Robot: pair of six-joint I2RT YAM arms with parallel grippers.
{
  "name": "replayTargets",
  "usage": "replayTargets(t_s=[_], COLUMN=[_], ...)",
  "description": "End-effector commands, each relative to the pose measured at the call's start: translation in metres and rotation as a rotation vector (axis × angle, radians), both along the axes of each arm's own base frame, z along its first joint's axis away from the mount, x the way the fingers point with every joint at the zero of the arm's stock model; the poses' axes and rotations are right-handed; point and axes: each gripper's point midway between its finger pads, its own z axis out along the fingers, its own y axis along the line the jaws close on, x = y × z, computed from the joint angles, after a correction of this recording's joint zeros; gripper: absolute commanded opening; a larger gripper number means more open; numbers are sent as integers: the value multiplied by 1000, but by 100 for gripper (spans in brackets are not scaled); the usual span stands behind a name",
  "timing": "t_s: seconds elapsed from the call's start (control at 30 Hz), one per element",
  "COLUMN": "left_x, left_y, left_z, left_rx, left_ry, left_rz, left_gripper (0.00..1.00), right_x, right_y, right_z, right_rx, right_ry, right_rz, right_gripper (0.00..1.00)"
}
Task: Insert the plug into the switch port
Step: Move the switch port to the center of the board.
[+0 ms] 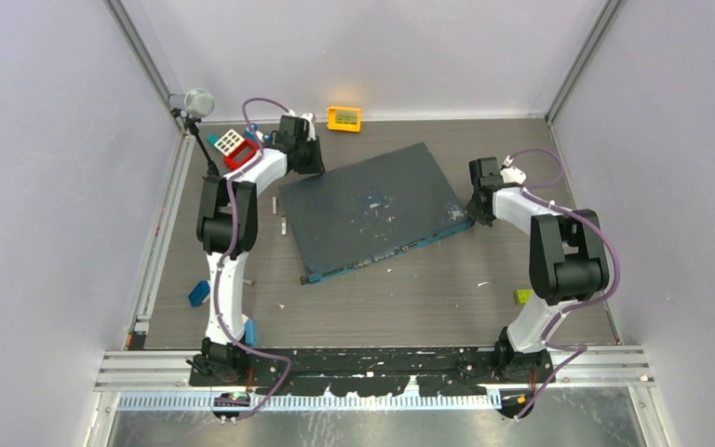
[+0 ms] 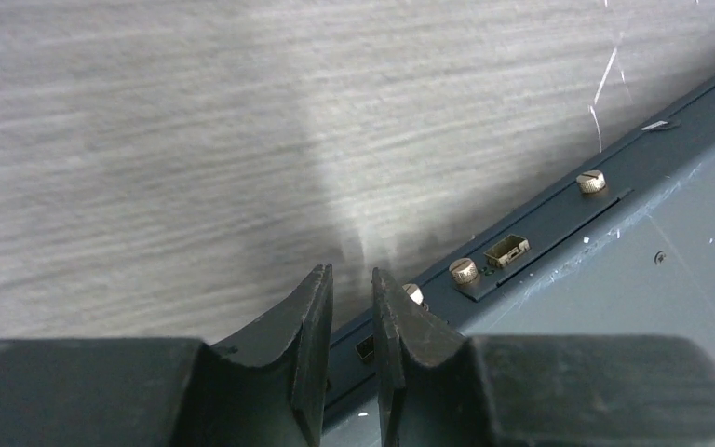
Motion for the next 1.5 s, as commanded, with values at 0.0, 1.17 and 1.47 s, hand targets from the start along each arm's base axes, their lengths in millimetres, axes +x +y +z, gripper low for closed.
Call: replayTargets(t_s=[0.0,1.17,1.47], left_x=[-98,-111,-105], left_y=[-24,152,127], left_z=[-56,42,18], left_rx=[51,238,155], left_ry=[334,-51,-25], left_rz=[-107,501,386], left_gripper=[25,41,41], right_x=[-21,-78,-78], right_y=[-4,20,22], right_z=[28,133,129], right_rx=[-48,59,65], right_ry=[11,-215,-204], right_rz=[27,246,255], right_gripper=[14,48,47])
